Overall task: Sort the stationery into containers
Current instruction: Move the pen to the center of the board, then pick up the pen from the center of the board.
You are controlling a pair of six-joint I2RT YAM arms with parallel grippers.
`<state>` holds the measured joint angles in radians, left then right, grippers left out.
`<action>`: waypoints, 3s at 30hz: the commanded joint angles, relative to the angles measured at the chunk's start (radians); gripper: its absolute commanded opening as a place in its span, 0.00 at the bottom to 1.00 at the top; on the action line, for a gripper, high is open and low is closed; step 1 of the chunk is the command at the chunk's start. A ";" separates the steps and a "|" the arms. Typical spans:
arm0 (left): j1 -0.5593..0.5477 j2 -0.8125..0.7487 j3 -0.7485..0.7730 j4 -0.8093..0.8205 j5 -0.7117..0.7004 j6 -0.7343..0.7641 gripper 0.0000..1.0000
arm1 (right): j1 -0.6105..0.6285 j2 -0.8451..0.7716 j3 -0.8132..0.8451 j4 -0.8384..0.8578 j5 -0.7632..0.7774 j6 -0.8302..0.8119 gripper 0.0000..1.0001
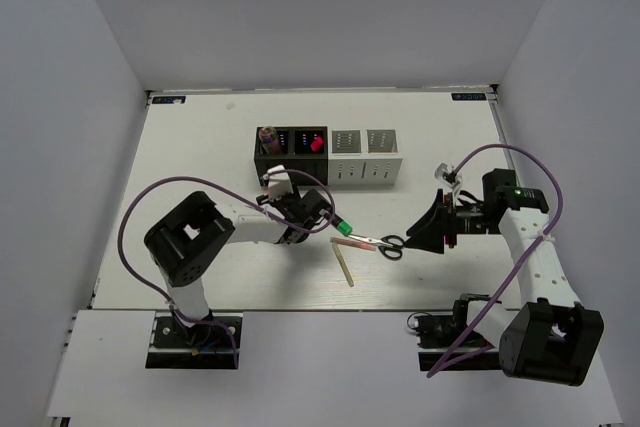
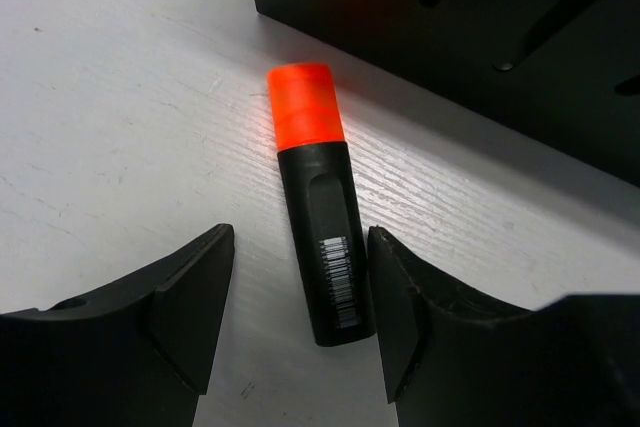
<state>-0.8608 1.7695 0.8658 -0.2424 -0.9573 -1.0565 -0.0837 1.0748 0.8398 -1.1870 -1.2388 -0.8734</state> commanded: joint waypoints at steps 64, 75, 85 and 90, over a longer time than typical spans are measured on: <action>-0.018 0.034 -0.042 -0.244 0.393 -0.089 0.61 | 0.001 -0.009 0.058 -0.126 -0.065 -0.125 0.59; 0.016 0.045 -0.070 -0.235 0.499 -0.048 0.55 | -0.002 -0.012 0.061 -0.129 -0.062 -0.130 0.59; 0.032 0.033 -0.100 -0.232 0.565 -0.023 0.12 | -0.002 -0.016 0.059 -0.134 -0.062 -0.128 0.59; 0.014 -0.042 -0.096 -0.256 0.580 0.038 0.00 | -0.004 -0.015 0.061 -0.132 -0.063 -0.130 0.59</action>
<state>-0.8326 1.6817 0.8455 -0.3885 -0.6888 -1.0313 -0.0837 1.0733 0.8619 -1.2938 -1.2686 -0.9779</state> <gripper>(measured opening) 0.433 0.592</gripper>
